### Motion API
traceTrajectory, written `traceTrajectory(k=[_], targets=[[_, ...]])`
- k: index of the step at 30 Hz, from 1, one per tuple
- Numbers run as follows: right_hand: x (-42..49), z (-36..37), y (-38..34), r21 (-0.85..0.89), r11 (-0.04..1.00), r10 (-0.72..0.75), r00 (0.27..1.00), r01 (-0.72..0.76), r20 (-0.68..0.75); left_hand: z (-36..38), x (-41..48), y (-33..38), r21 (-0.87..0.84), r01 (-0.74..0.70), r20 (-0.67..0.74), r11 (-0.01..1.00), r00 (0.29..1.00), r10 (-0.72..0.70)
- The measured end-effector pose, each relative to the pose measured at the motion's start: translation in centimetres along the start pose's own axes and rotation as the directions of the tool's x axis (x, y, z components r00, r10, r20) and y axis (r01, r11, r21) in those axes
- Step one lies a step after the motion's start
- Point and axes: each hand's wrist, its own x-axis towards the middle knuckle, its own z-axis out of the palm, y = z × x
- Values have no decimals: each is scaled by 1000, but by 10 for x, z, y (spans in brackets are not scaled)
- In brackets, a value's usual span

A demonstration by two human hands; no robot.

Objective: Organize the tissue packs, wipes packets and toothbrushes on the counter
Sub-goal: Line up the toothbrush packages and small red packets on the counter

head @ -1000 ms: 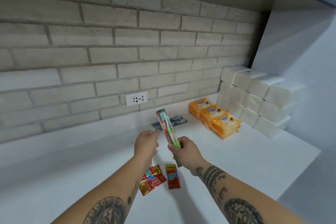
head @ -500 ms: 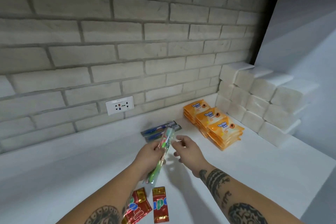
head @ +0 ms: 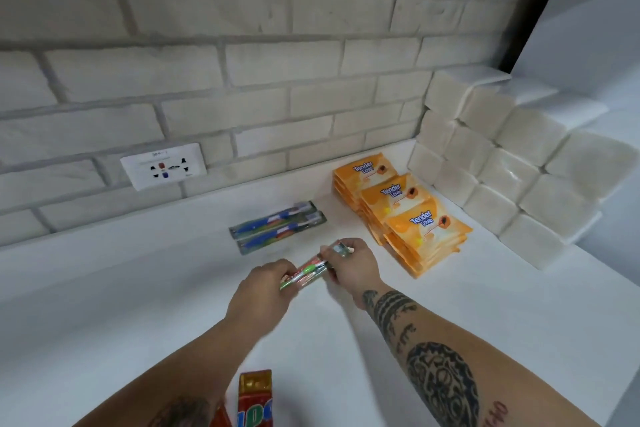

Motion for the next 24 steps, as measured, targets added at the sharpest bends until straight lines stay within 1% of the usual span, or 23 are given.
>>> traceTrajectory(k=[2, 3, 6, 8, 9, 11, 13, 14, 15, 17, 19, 21, 24], targets=[[6, 0, 10, -193, 979, -74, 997, 68, -21, 11, 6, -5, 117, -38, -59, 992, 997, 45], [9, 0, 12, -279, 955, -106, 994, 96, -23, 15, 10, -6, 149, -47, -79, 988, 995, 59], [19, 0, 17, -500, 849, -218, 975, 170, -38, 24, 22, -8, 148, -48, -108, 988, 992, 64], [24, 1, 18, -592, 783, -257, 966, 189, -31, 27, 30, -11, 164, -52, -112, 985, 991, 71], [24, 1, 19, -617, 757, -284, 959, 214, -16, 28, 33, -11, 181, -56, -109, 982, 991, 76], [24, 0, 22, -663, 682, -380, 924, 309, 41, 30, 37, -10, 195, -64, -122, 979, 989, 89], [25, -1, 29, -711, 582, -457, 882, 395, 116, 28, 37, -10, 162, -70, -165, 984, 981, 97], [27, -1, 32, -733, 542, -474, 870, 410, 136, 28, 36, -12, 136, -87, -195, 987, 974, 112], [29, 0, 34, -748, 524, -482, 866, 407, 134, 28, 33, -15, 136, -118, -219, 984, 965, 146], [35, 3, 34, -763, 514, -496, 861, 393, 111, 31, 27, -24, 227, -201, -231, 953, 940, 253], [41, 7, 32, -765, 503, -502, 856, 402, 120, 34, 25, -34, 305, -236, -251, 923, 915, 317], [47, 9, 31, -769, 489, -505, 852, 412, 135, 34, 29, -38, 318, -221, -288, 922, 904, 316], [55, 13, 29, -794, 434, -528, 834, 427, 160, 34, 36, -40, 303, -213, -311, 929, 899, 308]])
